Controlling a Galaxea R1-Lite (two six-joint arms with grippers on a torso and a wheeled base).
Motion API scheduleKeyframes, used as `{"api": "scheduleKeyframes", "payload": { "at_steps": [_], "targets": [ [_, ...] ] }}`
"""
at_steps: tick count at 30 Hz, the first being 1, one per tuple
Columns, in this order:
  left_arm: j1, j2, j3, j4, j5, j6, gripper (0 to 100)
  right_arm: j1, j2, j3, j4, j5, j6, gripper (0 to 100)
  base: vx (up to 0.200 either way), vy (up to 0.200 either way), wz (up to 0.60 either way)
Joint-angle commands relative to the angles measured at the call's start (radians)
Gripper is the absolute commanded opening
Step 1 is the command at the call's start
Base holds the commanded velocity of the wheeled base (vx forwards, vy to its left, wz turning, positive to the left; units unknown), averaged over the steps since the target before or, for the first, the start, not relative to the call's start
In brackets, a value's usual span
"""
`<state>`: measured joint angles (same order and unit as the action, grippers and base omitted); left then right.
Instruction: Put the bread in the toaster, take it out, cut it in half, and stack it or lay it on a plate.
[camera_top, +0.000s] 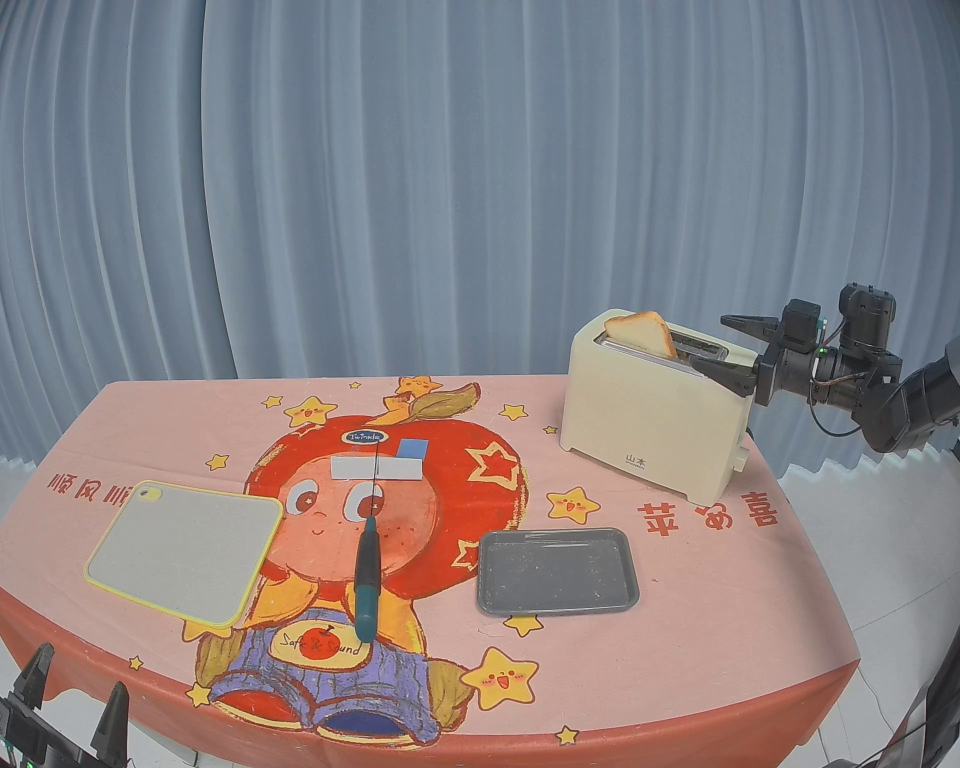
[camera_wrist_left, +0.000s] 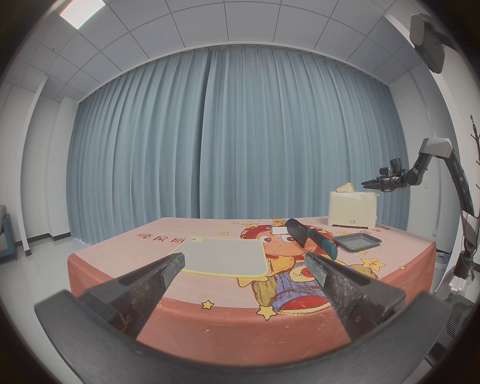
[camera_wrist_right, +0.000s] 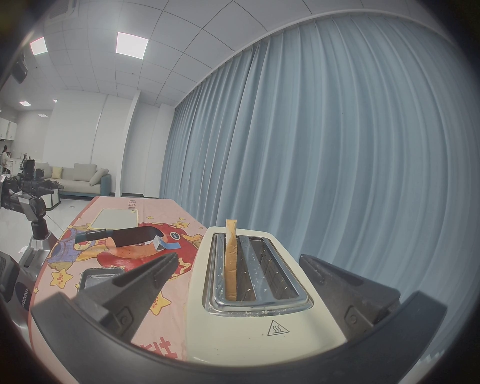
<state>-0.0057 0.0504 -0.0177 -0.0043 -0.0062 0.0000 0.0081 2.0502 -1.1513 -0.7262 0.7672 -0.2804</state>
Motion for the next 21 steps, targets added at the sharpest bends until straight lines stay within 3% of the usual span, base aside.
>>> {"api": "scheduleKeyframes", "payload": {
  "at_steps": [1, 10, 16, 20, 21],
  "targets": [
    [0.0, 0.0, 0.018, 0.0, 0.0, 0.0, 100, -0.002, 0.001, 0.001, -0.001, 0.001, 0.0, 100, 0.0, 0.0, 0.0],
    [0.0, 0.0, 0.018, 0.0, 0.0, 0.0, 100, 0.0, -0.045, 0.004, 0.001, -0.008, 0.006, 100, 0.0, 0.0, 0.0],
    [0.0, 0.0, 0.018, 0.0, 0.0, 0.0, 100, 0.001, -0.162, 0.114, 0.001, -0.086, 0.046, 100, 0.0, 0.0, 0.0],
    [0.0, 0.0, 0.018, 0.0, 0.0, 0.0, 100, -0.002, -0.226, 0.188, -0.001, -0.098, 0.052, 100, 0.0, 0.0, 0.0],
    [0.0, 0.0, 0.018, 0.0, 0.0, 0.0, 100, -0.007, -0.268, 0.248, -0.001, -0.098, 0.056, 100, 0.0, 0.0, 0.0]
  ]
}}
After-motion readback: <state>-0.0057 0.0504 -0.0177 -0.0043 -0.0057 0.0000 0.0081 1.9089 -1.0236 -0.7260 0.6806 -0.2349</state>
